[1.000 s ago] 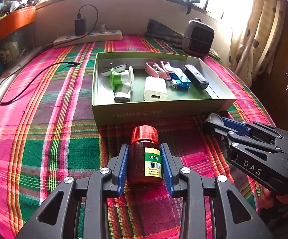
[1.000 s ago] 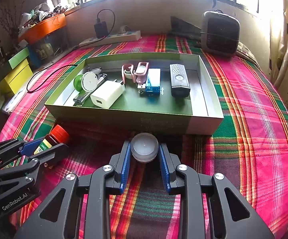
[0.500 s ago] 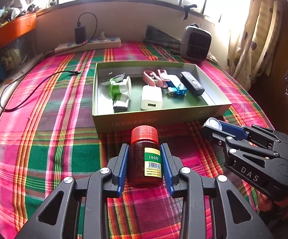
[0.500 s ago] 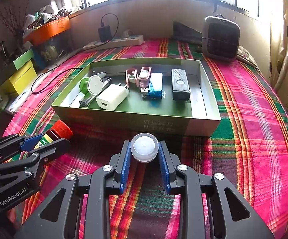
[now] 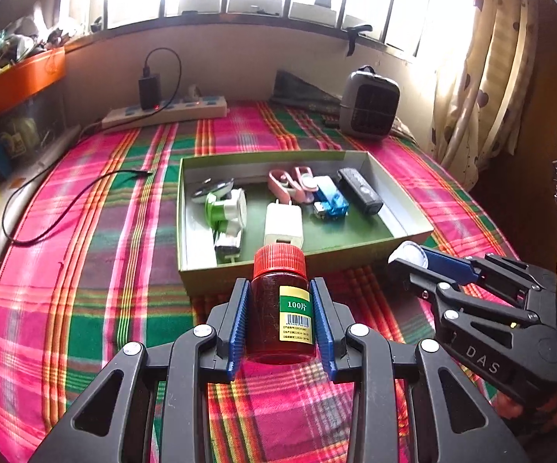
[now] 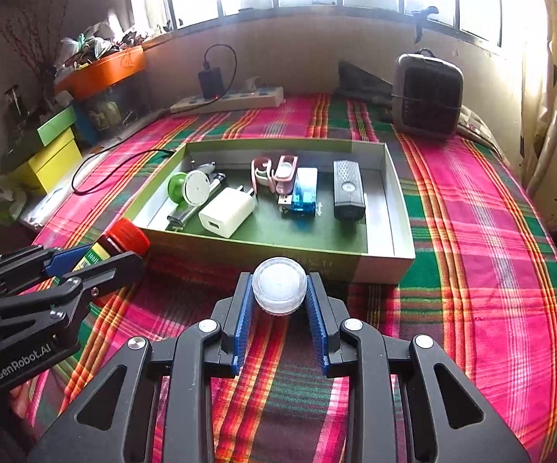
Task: Organize rigid objects
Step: 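Lift bottle with left gripper while right gripper lifts white container, then carry bottle in left gripper and white container in right gripper into box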
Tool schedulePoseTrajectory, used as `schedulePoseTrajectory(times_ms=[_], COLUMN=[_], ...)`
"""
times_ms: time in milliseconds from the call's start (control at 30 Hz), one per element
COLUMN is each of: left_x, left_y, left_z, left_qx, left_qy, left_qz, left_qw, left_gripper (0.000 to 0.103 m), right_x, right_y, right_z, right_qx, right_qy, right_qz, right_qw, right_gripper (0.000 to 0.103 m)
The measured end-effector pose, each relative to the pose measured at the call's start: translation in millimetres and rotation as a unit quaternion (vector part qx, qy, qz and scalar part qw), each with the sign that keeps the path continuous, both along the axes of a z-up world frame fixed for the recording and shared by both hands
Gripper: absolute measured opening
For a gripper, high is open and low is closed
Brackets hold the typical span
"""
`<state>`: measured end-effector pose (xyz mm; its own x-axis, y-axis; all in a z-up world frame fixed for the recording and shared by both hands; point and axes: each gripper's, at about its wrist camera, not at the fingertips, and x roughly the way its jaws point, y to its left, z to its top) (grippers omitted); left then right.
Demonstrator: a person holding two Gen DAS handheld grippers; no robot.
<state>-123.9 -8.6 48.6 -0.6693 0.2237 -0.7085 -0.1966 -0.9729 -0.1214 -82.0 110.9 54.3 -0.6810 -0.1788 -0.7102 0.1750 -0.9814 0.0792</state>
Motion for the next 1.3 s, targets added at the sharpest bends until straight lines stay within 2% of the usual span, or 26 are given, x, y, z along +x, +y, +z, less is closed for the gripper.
schedulePoseTrajectory(times_ms=[300, 567, 867, 1300], left_x=[-12.9, -40.1, -68.2, -111.1], left_y=[7.3, 11.0, 16.4, 17.9], left_z=[12.6, 19.3, 23.6, 16.2], left_qx=[0.003, 0.012, 0.01, 0.007], left_qy=[0.008, 0.006, 0.005, -0.013], left_qz=[-0.009, -0.018, -0.026, -0.011], left_qw=[0.9999, 0.9997, 0.9996, 0.9998], left_gripper=[0.031, 0.031, 0.031, 0.031], right_x=[-5.8, -23.7, -44.5, -69.5], right_y=[7.0, 9.9, 12.6, 14.0], right_z=[12.3, 20.8, 17.0, 7.4], right_qx=[0.001, -0.004, -0.005, -0.007], right_qy=[0.009, 0.009, -0.003, -0.02], right_qz=[0.002, 0.009, 0.016, 0.025], right_qw=[1.0, 1.0, 1.0, 0.999], right_gripper=[0.029, 0.029, 0.029, 0.029])
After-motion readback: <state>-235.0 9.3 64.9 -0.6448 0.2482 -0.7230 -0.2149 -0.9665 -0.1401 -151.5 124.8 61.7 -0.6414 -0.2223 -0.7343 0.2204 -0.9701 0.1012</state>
